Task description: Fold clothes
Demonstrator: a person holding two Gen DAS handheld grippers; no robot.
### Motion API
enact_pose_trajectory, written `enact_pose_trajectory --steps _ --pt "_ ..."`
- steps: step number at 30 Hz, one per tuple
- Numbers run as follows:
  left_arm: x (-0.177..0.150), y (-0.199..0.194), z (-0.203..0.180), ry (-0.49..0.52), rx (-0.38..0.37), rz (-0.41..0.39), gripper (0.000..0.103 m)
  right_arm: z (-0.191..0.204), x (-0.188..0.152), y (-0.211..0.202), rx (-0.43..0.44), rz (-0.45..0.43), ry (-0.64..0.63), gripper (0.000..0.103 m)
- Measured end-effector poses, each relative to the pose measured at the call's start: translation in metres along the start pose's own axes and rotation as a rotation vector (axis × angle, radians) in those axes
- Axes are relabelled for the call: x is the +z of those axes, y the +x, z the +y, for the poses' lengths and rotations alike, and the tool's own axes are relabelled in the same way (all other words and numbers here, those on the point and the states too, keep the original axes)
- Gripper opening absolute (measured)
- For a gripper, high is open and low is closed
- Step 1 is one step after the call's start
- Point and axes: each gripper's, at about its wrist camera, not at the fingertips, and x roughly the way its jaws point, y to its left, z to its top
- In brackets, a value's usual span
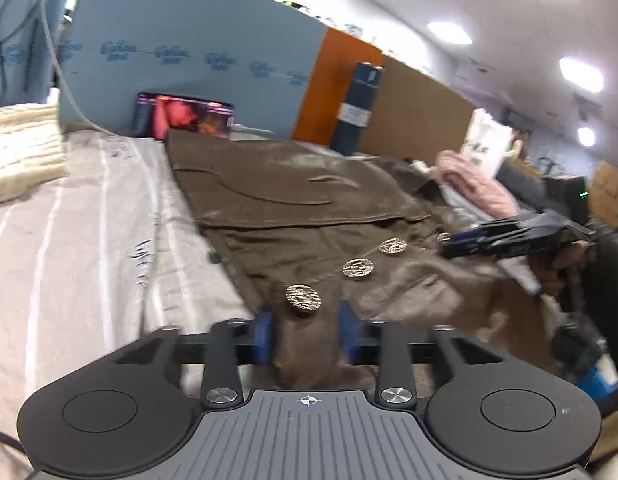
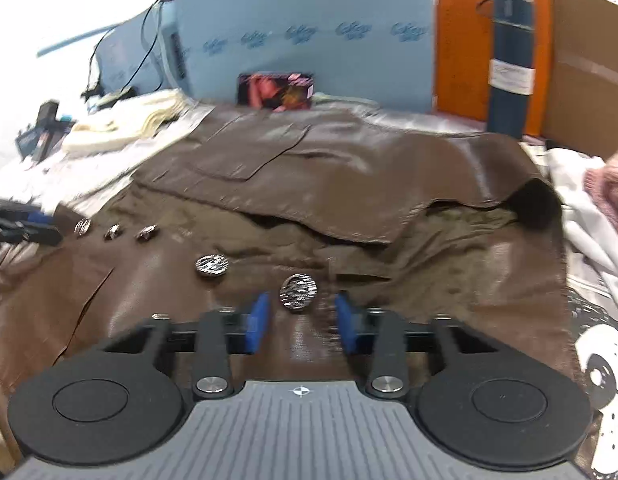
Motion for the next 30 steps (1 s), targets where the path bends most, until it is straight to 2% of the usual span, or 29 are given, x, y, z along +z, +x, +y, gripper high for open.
enact_pose_trajectory --steps 2,4,9,12,15,19,21,22,24,26,27,28,29,30 --pt "-0.001 0.0 -0.001 0.019 0.019 -0.016 0.009 -0.002 -0.004 -0.004 0.003 -0.026 0.002 0.01" --pt "0.003 -0.003 0.001 0.009 0.023 -0.045 0.001 0.001 -0.006 -0.009 -0.003 -0.054 -0.014 0.006" --pt "0.028 -0.004 -0.005 0.079 0.007 -0.139 0.001 0.003 0.003 -0.026 -0.033 -0.175 -0.05 0.002" --pt "0.045 0.006 -0.006 0.133 0.041 -0.186 0.001 -0.004 0.01 -0.029 -0.074 -0.215 -0.046 0.002" --pt "0.058 0.023 0.002 0.147 0.073 -0.173 0.001 -0.013 0.014 -0.023 -0.106 -0.212 -0.04 0.003" --pt "0.058 0.045 0.007 0.163 0.114 -0.044 0.002 -0.019 0.017 -0.003 -0.143 -0.132 -0.054 0.003" --pt "0.054 0.051 0.007 0.186 0.152 -0.002 0.01 -0.019 0.015 0.007 -0.167 -0.087 -0.076 0.003" --pt "0.054 0.052 0.008 0.183 0.156 0.006 0.01 -0.019 0.013 0.011 -0.187 -0.066 -0.088 0.006" --pt "0.055 0.052 0.01 0.178 0.163 0.01 0.015 -0.019 0.011 0.015 -0.21 -0.048 -0.099 0.015" --pt "0.056 0.045 0.01 0.171 0.164 -0.027 0.033 -0.02 0.009 0.013 -0.256 -0.044 -0.11 0.043" --pt "0.056 0.04 0.01 0.167 0.164 -0.047 0.039 -0.021 0.008 0.012 -0.282 -0.043 -0.116 0.051" --pt "0.056 0.036 0.011 0.163 0.164 -0.066 0.053 -0.022 0.008 0.011 -0.307 -0.042 -0.122 0.06" --pt "0.057 0.032 0.011 0.159 0.165 -0.085 0.068 -0.024 0.006 0.009 -0.315 -0.041 -0.117 0.064" --pt "0.056 0.029 0.011 0.161 0.152 -0.1 0.075 -0.028 0.004 0.006 -0.315 -0.041 -0.102 0.066"
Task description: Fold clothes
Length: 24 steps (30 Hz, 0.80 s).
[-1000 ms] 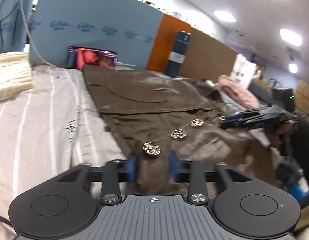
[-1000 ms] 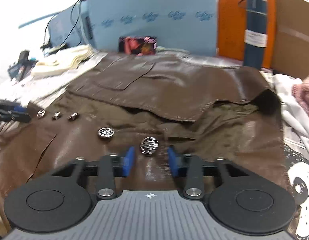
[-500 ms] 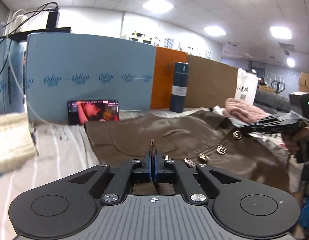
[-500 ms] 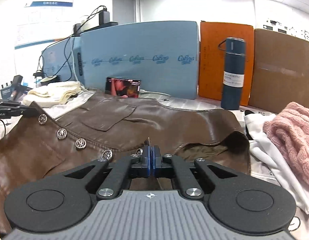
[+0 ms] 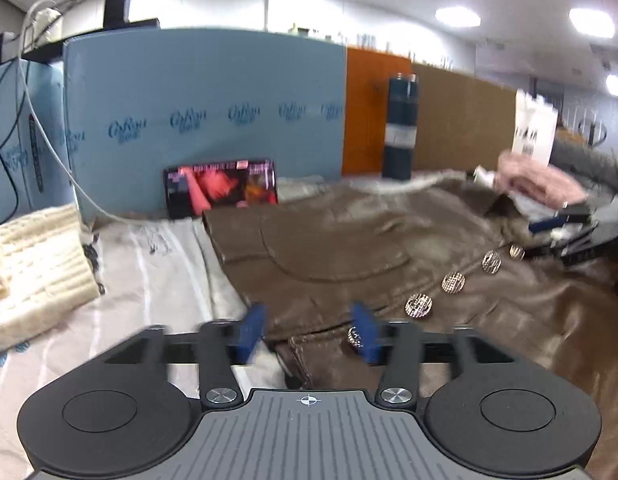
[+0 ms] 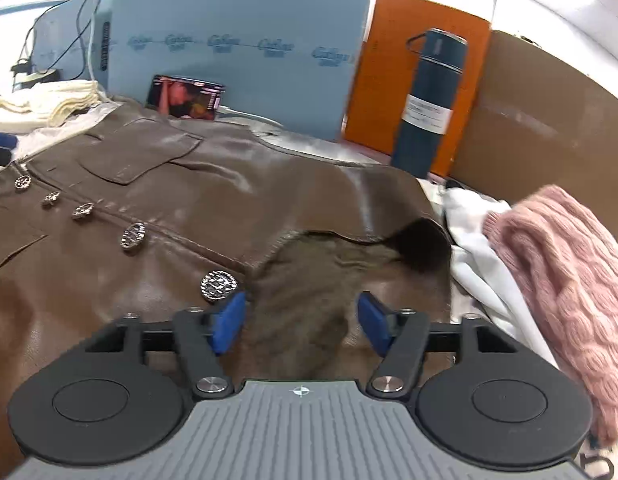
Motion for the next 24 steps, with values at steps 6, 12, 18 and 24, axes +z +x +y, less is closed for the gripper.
enact_pose_trajectory --steps 6,12,18,24 --pt "-0.006 -0.012 -0.004 0.033 -0.034 -0.028 0.083 -0.014 -0.011 -0.031 -0.056 -0.066 0.096 0.079" --pt "-0.014 -0.044 -0.013 0.078 -0.099 -0.133 0.097 -0.003 -0.026 -0.086 -0.102 -0.197 0.129 0.101" --pt "-0.019 -0.069 -0.033 0.193 -0.231 -0.142 0.099 0.016 -0.055 -0.127 -0.157 -0.172 0.066 0.103" --pt "-0.031 -0.082 -0.065 0.359 -0.387 -0.1 0.099 0.032 -0.071 -0.153 -0.117 -0.078 -0.006 0.103"
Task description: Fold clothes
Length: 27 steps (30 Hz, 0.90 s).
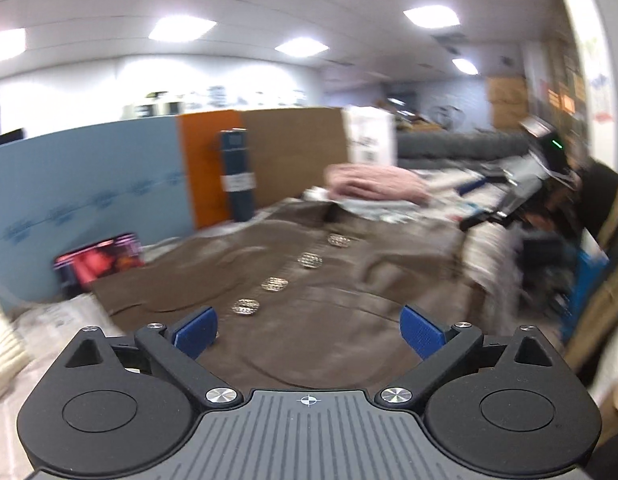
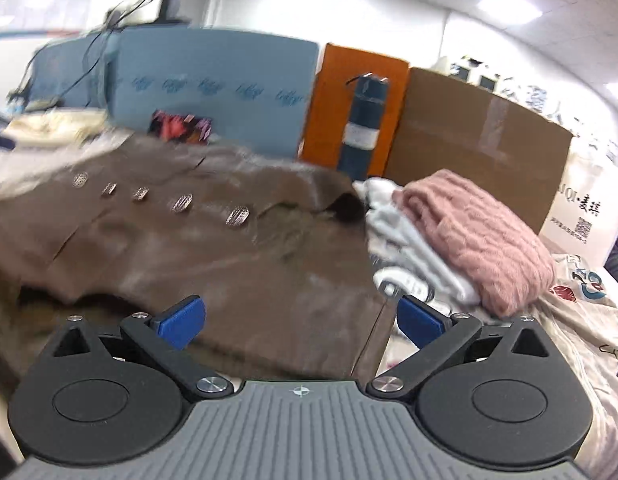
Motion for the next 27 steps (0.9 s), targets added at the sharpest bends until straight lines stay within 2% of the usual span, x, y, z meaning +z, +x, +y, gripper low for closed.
enact_pose_trajectory --steps 3,6,9,13,16,24,27 --pt "0.0 0.002 -0.018 0.084 -0.074 0.032 0.099 0.011 -0.003 0.0 0.006 0.063 -0.079 0.103" --pt "-0.001 0.007 -0.032 0.161 -0.1 0.098 0.099 0.022 -0.004 0.005 0.008 0.129 -0.167 0.103" --pt "-0.006 0.014 -0.044 0.256 -0.086 0.169 0.099 0.034 -0.004 0.013 0.015 0.17 -0.241 0.103" --pt "-0.013 0.022 -0.055 0.344 -0.028 0.233 0.099 0.039 -0.001 0.02 0.038 0.157 -0.276 0.103" --pt "-0.018 0.027 -0.055 0.362 0.024 0.224 0.099 0.045 0.001 0.027 0.062 0.138 -0.289 0.103" --pt "-0.021 0.025 -0.042 0.352 0.12 0.121 0.1 0.043 0.005 0.037 0.095 0.09 -0.271 0.103" --pt "-0.019 0.023 -0.037 0.331 0.148 0.094 0.099 0.035 0.004 0.037 0.038 0.096 -0.267 0.103"
